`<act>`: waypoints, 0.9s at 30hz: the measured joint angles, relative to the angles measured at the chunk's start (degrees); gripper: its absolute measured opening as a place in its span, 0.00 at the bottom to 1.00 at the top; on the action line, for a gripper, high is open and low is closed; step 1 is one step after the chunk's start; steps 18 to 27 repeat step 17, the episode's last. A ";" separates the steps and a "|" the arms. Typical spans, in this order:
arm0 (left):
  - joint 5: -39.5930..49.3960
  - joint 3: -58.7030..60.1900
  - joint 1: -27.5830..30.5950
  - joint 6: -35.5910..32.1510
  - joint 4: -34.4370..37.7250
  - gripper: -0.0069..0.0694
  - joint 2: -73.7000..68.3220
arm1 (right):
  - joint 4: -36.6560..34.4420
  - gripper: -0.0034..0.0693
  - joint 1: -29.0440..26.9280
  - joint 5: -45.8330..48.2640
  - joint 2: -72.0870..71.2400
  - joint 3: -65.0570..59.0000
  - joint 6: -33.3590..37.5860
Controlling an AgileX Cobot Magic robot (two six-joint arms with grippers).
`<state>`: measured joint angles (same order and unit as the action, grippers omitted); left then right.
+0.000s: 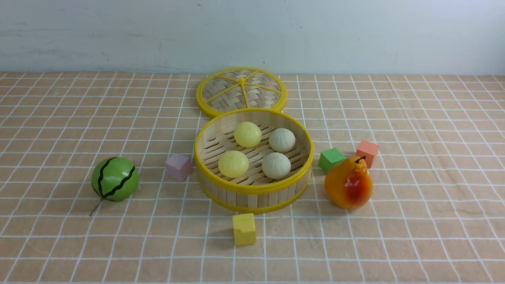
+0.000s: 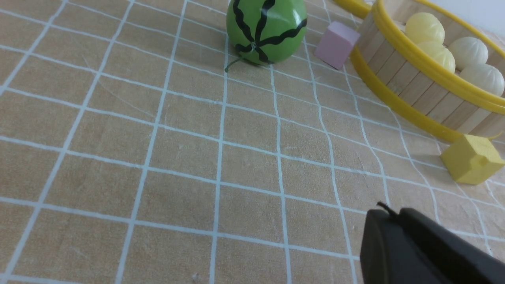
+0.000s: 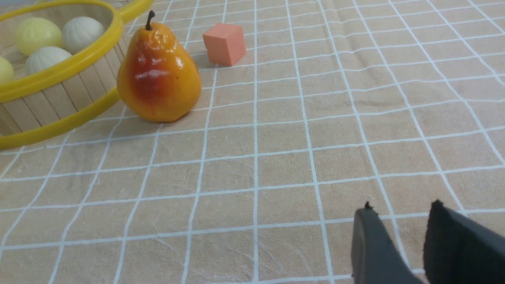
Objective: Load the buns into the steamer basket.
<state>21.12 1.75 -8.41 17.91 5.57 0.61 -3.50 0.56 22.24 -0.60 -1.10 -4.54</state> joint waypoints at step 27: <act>0.00 0.00 0.00 0.00 0.00 0.15 0.00 | 0.00 0.36 0.00 0.00 0.00 0.00 0.00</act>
